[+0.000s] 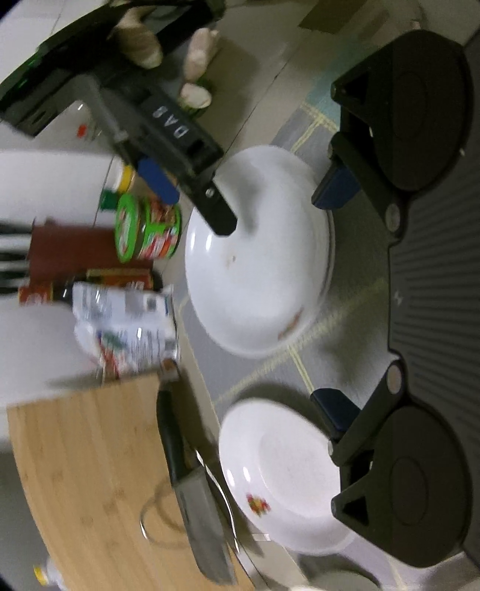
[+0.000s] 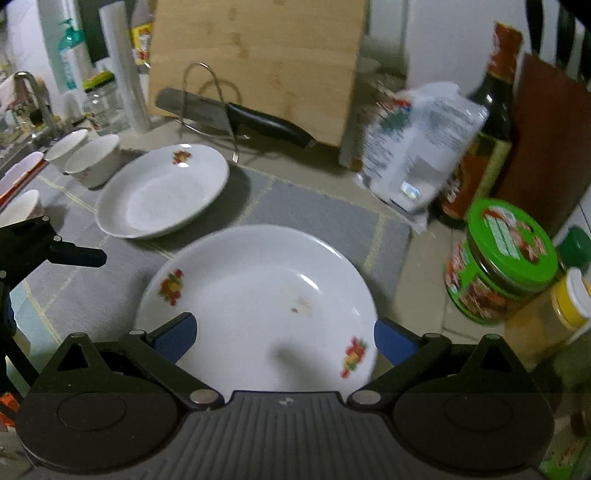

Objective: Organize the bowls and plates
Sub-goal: 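Lower the white plate onto the stained plate and open the right gripper, then move the right gripper to the rim of the fruit-decal white plate, then close the right gripper on the fruit-decal plate's rim, then lift the fruit-decal plate with the right gripper and carry it to the plate stack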

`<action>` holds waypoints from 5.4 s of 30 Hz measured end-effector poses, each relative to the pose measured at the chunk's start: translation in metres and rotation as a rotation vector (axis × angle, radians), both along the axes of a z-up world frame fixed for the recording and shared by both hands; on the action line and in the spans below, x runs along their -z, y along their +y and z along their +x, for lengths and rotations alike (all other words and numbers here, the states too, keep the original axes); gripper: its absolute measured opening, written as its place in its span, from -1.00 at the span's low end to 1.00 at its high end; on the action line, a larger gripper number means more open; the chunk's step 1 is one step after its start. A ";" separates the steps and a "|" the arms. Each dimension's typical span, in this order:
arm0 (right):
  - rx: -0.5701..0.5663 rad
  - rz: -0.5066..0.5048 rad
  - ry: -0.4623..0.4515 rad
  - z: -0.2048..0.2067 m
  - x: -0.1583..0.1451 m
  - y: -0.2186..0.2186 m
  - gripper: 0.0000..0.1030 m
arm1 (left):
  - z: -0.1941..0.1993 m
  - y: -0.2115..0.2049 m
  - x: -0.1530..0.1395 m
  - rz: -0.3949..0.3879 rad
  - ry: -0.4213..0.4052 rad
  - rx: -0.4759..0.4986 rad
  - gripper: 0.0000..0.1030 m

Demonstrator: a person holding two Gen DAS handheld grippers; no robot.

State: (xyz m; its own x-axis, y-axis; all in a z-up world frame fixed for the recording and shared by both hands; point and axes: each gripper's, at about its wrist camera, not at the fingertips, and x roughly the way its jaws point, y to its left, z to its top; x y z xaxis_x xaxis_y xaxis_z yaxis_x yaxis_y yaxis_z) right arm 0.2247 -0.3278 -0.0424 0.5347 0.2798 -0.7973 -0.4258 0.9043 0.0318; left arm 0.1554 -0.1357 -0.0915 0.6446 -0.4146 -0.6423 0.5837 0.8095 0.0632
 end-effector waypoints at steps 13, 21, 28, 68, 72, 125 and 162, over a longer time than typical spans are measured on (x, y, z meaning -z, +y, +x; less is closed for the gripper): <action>-0.003 0.008 -0.051 0.002 -0.005 0.068 1.00 | -0.001 0.079 -0.008 -0.063 -0.051 -0.162 0.99; 0.051 -0.007 -0.049 0.012 -0.004 0.112 1.00 | 0.018 0.118 0.002 -0.063 -0.043 -0.206 0.99; 0.076 -0.010 -0.043 0.023 -0.002 0.139 1.00 | 0.037 0.127 0.013 -0.053 -0.020 -0.204 0.99; -0.117 0.036 0.240 0.149 0.061 0.164 1.00 | 0.079 0.111 0.043 -0.001 0.104 -0.301 1.00; -0.145 0.047 0.237 0.156 0.062 0.167 1.00 | 0.081 0.111 0.044 -0.003 0.095 -0.289 1.00; -0.333 0.223 0.288 0.196 0.063 0.170 1.00 | 0.092 0.114 0.048 0.016 -0.019 -0.130 1.00; -0.334 0.254 0.240 0.109 0.015 0.150 1.00 | 0.022 0.103 0.014 0.062 -0.042 -0.070 0.99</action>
